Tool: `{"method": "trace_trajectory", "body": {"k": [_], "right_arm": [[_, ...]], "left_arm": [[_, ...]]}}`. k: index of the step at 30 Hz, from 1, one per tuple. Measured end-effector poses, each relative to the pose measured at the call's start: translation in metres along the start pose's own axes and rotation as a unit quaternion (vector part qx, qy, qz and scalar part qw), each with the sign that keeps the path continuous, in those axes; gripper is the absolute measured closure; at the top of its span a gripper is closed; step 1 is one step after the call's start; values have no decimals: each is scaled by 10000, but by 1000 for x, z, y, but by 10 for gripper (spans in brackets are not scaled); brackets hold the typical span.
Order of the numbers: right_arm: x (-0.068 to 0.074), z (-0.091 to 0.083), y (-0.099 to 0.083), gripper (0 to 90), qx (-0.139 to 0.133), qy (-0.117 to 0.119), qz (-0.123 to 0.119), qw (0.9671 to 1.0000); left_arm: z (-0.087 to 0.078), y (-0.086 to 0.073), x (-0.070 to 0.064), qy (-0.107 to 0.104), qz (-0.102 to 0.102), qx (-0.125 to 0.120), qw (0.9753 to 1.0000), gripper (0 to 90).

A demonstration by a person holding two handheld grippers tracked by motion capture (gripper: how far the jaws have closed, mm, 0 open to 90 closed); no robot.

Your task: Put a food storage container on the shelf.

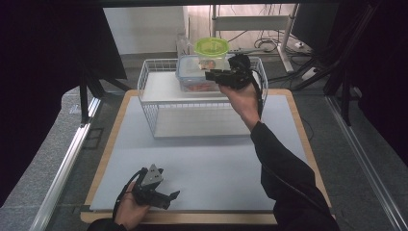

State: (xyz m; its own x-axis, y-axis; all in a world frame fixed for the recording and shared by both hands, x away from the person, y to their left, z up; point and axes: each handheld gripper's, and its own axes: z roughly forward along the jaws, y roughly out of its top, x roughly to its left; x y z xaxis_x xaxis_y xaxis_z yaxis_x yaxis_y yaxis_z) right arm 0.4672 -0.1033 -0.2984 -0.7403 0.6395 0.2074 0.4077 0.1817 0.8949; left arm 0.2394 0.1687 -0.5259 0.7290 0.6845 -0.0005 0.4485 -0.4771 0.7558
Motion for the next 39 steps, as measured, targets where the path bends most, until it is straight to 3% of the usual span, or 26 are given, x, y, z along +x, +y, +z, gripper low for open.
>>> {"method": "trace_trajectory", "body": {"k": [7,15,21,27,30,35,39], "right_arm": [[11,-22,-19,464,-6,89,-311,9995],[19,-41,-56,287,255,-12,-734,9970],[20,-52,-88,193,385,-68,-933,9949],[19,-62,-115,130,512,-115,-946,9941],[18,-66,-136,100,624,-211,-954,9933],[8,-70,-189,82,726,-348,-886,9928],[1,-73,-226,63,918,-630,-1123,9874]], "left_arm": [[0,0,0,13,-12,7,10000,35],[0,0,0,15,-6,13,10000,34],[0,0,0,19,17,41,10000,34],[1,0,-1,22,18,43,10000,34],[1,0,-1,19,11,44,10000,34],[1,0,-1,4,25,59,10000,35],[0,-1,-1,-6,11,56,10000,35]]}}
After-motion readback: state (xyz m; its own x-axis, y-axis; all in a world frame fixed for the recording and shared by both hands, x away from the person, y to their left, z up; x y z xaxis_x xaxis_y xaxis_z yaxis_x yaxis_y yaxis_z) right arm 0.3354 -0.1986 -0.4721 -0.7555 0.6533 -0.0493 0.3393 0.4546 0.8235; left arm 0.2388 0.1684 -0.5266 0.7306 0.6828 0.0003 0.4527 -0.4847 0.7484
